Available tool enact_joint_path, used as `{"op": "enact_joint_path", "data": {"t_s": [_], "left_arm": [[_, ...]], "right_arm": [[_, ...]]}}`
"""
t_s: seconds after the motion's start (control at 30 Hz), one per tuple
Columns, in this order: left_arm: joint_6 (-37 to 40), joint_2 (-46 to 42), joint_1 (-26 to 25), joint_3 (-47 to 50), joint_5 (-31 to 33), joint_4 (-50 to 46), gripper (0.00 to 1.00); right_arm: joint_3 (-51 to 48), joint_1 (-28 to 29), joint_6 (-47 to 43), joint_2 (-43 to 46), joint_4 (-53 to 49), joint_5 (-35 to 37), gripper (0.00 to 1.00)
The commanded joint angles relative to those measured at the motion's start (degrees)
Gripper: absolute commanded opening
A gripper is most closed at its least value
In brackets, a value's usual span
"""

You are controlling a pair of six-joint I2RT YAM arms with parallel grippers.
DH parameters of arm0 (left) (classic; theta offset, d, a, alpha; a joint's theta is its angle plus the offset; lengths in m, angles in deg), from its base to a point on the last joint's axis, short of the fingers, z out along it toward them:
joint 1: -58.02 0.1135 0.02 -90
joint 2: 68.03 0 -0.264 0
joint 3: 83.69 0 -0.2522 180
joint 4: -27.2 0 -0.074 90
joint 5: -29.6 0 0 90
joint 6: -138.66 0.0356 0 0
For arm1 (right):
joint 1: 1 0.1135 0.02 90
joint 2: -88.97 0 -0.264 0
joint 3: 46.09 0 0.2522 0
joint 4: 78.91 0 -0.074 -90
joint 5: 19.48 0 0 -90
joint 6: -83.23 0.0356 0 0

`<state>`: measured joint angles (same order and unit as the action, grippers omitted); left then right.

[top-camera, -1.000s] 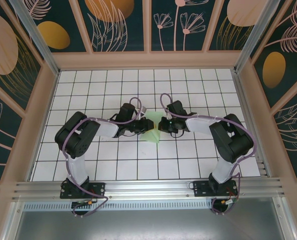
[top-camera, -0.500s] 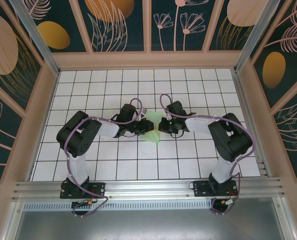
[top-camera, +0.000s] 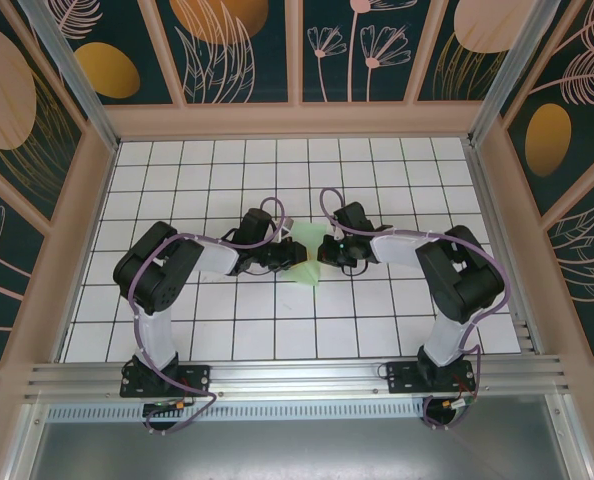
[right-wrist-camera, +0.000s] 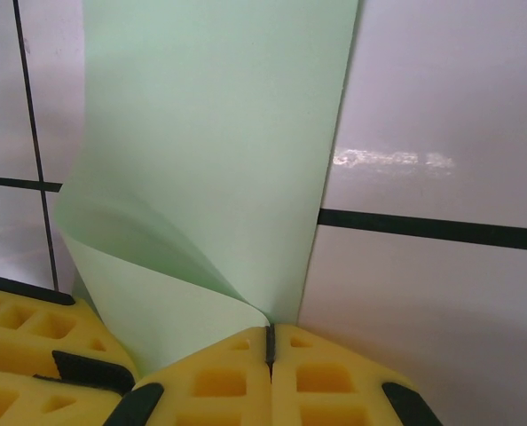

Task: Fold a paper plane with a square sheet of paper (pick it up from the middle)
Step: First fold the triangle in half at the center of the table.

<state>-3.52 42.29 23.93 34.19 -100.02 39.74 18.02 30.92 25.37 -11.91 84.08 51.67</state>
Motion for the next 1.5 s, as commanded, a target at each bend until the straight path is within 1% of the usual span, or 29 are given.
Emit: {"op": "enact_joint_path", "data": {"t_s": [0.0,0.3,0.6,0.93,1.47], "left_arm": [[1.44,1.03,-0.28,-0.51,0.85,-1.26,0.18],[1.64,-0.25,-0.20,-0.07,1.03,-1.41,0.18],[1.37,-3.89,-0.25,0.28,-0.36,0.59,0.20],[1.03,-1.32,-0.33,-0.35,-0.62,0.38,0.20],[3.05,0.16,-0.36,-0.83,3.04,-4.64,0.17]], "right_arm": [[1.13,-0.27,-1.22,-1.30,0.14,0.86,0.04],[1.07,-0.26,-1.57,-1.06,1.19,-0.31,0.04],[0.79,-0.27,-1.82,0.10,1.01,-0.57,0.05],[0.72,-0.28,-1.82,0.34,1.61,-1.45,0.05],[0.79,-0.22,-1.82,0.78,1.88,-1.58,0.04]]}}
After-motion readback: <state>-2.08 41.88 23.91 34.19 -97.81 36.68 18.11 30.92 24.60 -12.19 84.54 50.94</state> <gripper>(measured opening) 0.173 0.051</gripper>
